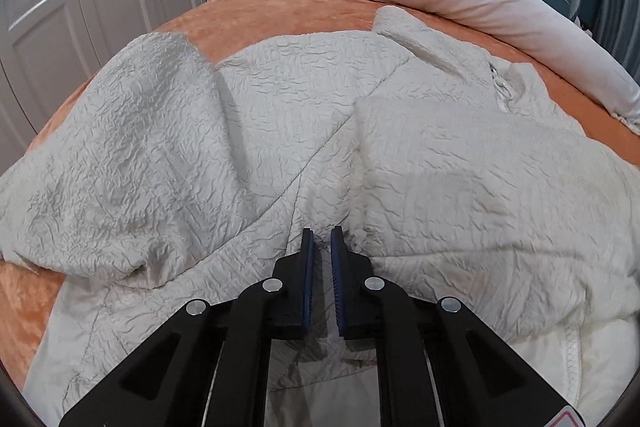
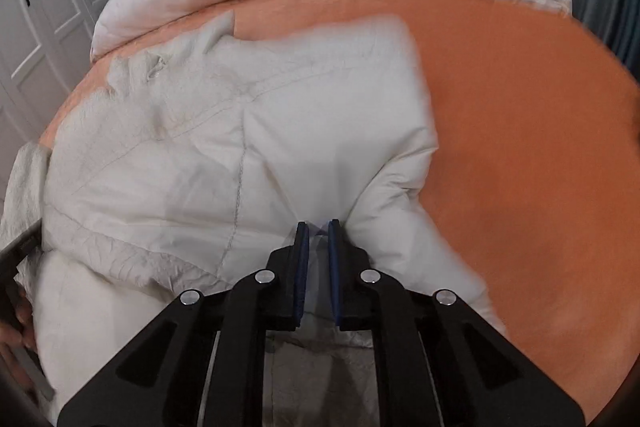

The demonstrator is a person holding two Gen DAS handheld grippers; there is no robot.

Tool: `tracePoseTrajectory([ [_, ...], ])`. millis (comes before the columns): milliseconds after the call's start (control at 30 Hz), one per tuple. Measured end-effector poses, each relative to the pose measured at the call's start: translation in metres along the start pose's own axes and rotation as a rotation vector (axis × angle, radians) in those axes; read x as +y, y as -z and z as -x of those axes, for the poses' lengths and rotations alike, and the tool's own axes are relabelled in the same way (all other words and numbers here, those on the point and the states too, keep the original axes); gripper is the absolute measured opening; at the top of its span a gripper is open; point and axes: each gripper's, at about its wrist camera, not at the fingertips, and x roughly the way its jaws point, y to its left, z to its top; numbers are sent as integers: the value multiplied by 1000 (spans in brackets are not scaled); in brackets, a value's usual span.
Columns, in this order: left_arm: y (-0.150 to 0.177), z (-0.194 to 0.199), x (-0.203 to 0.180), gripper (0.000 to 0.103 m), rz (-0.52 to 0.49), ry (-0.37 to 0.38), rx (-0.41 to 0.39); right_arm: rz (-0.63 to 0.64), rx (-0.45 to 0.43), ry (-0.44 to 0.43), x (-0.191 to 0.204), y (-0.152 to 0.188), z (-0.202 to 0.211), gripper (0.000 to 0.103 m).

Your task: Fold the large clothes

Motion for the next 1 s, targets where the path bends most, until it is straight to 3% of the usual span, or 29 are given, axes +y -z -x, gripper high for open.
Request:
tracePoseTrajectory([
  [67, 2, 9, 16, 14, 45, 35, 3, -20, -8, 35, 3, -4, 18, 13],
  [100, 3, 18, 29, 16, 96, 81, 8, -36, -38, 12, 5, -2, 36, 13],
  [133, 5, 28, 41, 27, 141, 116, 8, -33, -61, -11, 9, 2, 47, 13],
  [167, 9, 38, 56, 49, 186, 137, 1, -14, -79, -25, 12, 10, 63, 13],
  [200, 15, 54, 78, 58, 248, 163, -26, 18, -97, -30, 19, 20, 82, 16],
  [267, 25, 80, 117, 76, 332, 143, -87, 63, -101, -61, 36, 35, 97, 20],
  [333, 34, 100, 167, 81, 399, 76, -128, 110, -76, -122, 59, 59, 105, 23],
  [433, 40, 105, 251, 82, 511, -37, -120, 177, -53, -195, 93, 98, 111, 26],
  [500, 46, 103, 312, 82, 635, -93, -101, 247, -46, -222, 111, 121, 114, 42],
  [533, 49, 101, 338, 82, 689, -121, -99, 276, -50, -215, 119, 129, 110, 49],
  [633, 61, 92, 404, 82, 836, -182, -80, 332, -72, -145, 136, 148, 110, 52],
  [733, 64, 83, 433, 78, 924, -130, -75, 329, -63, -148, 133, 151, 104, 57],
  [800, 52, 85, 425, 47, 879, -106, -93, 315, -52, -161, 128, 146, 98, 58],
  [867, 25, 91, 410, 5, 815, -83, -93, 309, -51, -168, 127, 146, 96, 58],
  [900, 8, 104, 398, 0, 773, -62, -130, 307, -51, -170, 126, 146, 96, 58],
  [967, -26, 134, 367, 0, 683, 3, -202, 302, -54, -176, 124, 148, 94, 58],
  [1000, -53, 159, 333, 0, 606, 50, -257, 299, -56, -179, 124, 149, 95, 58],
])
